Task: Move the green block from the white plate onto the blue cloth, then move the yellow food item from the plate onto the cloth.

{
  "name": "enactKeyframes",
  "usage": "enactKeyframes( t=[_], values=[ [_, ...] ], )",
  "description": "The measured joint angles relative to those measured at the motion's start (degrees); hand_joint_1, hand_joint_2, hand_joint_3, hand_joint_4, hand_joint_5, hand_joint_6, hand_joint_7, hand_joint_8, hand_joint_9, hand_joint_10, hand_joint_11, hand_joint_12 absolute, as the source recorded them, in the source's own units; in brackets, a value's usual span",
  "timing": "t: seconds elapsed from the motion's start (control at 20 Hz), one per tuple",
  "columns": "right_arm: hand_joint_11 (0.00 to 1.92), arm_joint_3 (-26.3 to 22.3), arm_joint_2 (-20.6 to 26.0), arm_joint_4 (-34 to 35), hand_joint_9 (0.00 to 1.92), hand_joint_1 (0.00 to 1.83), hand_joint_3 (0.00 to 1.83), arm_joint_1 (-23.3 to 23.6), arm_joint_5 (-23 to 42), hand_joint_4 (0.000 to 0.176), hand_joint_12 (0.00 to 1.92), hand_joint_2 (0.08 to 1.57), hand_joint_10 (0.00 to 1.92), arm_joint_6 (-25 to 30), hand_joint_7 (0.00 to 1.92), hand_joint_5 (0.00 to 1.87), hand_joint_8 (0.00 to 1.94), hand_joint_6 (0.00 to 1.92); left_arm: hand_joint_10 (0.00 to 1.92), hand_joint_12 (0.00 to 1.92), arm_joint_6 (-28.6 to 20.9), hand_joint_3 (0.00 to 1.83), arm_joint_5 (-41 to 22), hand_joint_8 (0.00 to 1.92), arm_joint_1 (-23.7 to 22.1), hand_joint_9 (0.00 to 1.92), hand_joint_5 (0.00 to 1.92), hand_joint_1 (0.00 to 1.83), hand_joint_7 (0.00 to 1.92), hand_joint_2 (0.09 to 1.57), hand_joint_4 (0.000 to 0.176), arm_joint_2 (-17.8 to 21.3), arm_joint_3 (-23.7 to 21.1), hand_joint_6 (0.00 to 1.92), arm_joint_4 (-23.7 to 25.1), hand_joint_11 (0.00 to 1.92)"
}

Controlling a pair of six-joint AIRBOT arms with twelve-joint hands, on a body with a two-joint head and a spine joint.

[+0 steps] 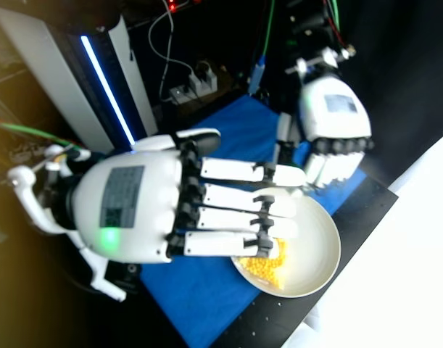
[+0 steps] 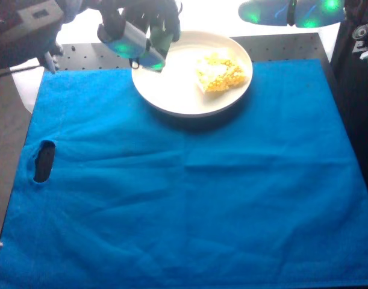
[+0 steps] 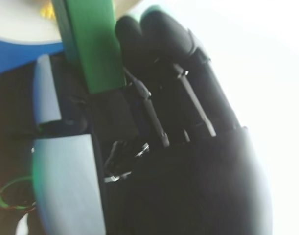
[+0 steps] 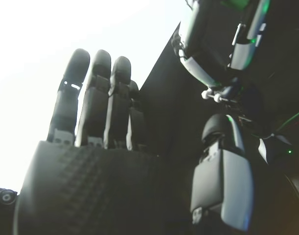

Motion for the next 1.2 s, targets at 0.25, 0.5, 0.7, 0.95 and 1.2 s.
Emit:
enactKeyframes(
  t=[0.25, 0.5, 0.7, 0.95, 1.2],
  values=[
    [0.16, 0.2, -0.1, 0.2, 0.51, 0.26, 0.0, 0.0, -0.2, 0.0, 1.09, 0.91, 0.01, 0.0, 0.56, 0.32, 0.0, 0.0, 1.04, 1.28, 0.0, 0.0, -4.2, 1.32, 0.1, 0.94, 0.92, 1.25, 0.92, 1.15, 0.0, 5.8, -7.5, 0.82, 4.8, 0.86],
    [0.23, 0.4, -0.3, 0.3, 0.61, 0.37, 0.0, -0.2, -0.2, 0.0, 1.11, 0.87, 0.01, 0.0, 0.67, 0.31, 0.0, 0.0, 1.34, 1.42, -8.3, 0.0, -11.2, 1.45, 3.5, 1.0, 0.85, 1.24, 0.85, 1.19, 0.0, 8.8, -11.1, 0.88, 11.4, 0.94],
    [0.17, 0.5, -0.5, 0.6, 0.5, 0.35, 0.0, -0.4, -0.6, 0.0, 1.07, 0.9, 0.0, 0.0, 0.54, 0.35, 0.0, 0.0, 1.26, 1.46, -14.7, 0.0, -17.6, 1.33, 5.2, 0.93, 0.98, 1.26, 0.92, 1.14, 0.0, 8.8, -10.4, 0.7, 13.5, 0.82],
    [0.3, 0.7, -1.0, 0.8, 0.55, 0.26, 0.0, -0.8, -0.6, 0.011, 0.83, 0.95, 0.01, 0.0, 0.65, 0.41, 0.0, 0.01, 1.59, 1.88, -14.7, 0.01, -18.6, 1.21, 8.8, 0.89, 1.0, 1.18, 0.92, 1.11, 0.0, 8.8, -11.4, 0.88, 14.1, 0.73],
    [0.27, 0.7, -1.0, 0.9, 0.54, 0.28, 0.0, -0.8, -0.6, 0.006, 0.88, 0.92, 0.01, 0.0, 0.63, 0.39, 0.01, 0.01, 1.31, 1.53, -19.2, 0.0, -18.5, 0.75, 11.9, 1.01, 1.0, 1.16, 1.1, 1.11, 0.0, 7.6, -10.6, 0.92, 16.5, 0.76]
  ],
)
